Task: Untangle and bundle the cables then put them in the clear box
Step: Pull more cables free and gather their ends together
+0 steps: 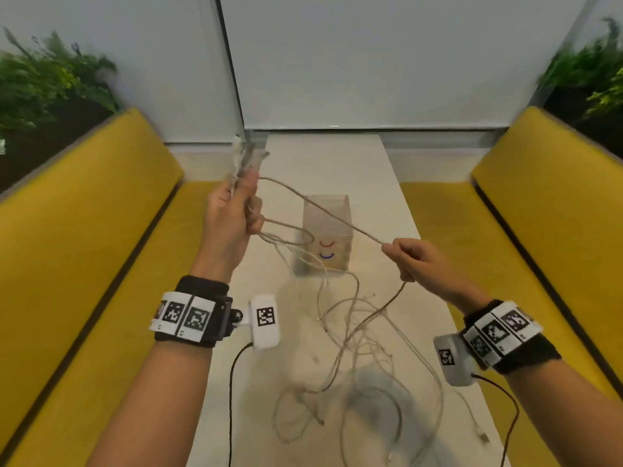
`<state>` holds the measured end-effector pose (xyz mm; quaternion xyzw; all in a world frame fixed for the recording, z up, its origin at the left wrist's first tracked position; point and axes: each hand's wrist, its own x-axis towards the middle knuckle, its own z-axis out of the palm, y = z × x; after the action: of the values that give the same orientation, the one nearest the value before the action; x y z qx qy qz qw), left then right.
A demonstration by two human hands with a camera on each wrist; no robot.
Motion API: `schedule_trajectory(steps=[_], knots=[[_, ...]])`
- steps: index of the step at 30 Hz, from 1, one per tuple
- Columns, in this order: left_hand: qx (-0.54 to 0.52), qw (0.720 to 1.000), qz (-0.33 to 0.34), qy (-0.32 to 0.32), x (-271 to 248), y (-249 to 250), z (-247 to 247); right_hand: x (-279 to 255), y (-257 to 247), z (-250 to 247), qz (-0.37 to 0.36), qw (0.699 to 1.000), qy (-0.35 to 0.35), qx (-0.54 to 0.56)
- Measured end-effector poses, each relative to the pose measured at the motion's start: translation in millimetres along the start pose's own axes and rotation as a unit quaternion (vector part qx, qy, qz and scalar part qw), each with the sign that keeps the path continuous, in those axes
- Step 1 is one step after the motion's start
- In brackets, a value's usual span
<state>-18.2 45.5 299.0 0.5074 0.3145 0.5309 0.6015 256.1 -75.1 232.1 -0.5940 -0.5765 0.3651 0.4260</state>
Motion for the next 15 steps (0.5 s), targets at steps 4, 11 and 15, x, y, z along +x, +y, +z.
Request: schedule_trajectory(steps=[4, 11, 15], knots=[[-0.13, 0.986, 0.05, 0.09, 17, 23, -24, -19, 45, -8, 0.071, 0.996, 0.054, 0.015], [-0.21, 0.96, 0.1, 0.155, 22, 39, -41, -42, 109, -19, 0.172, 0.98, 0.097, -0.036], [-0.218, 0.957, 0.099, 0.164, 24, 53, -54, -65, 140, -33, 0.248, 0.957, 0.144, -0.034]])
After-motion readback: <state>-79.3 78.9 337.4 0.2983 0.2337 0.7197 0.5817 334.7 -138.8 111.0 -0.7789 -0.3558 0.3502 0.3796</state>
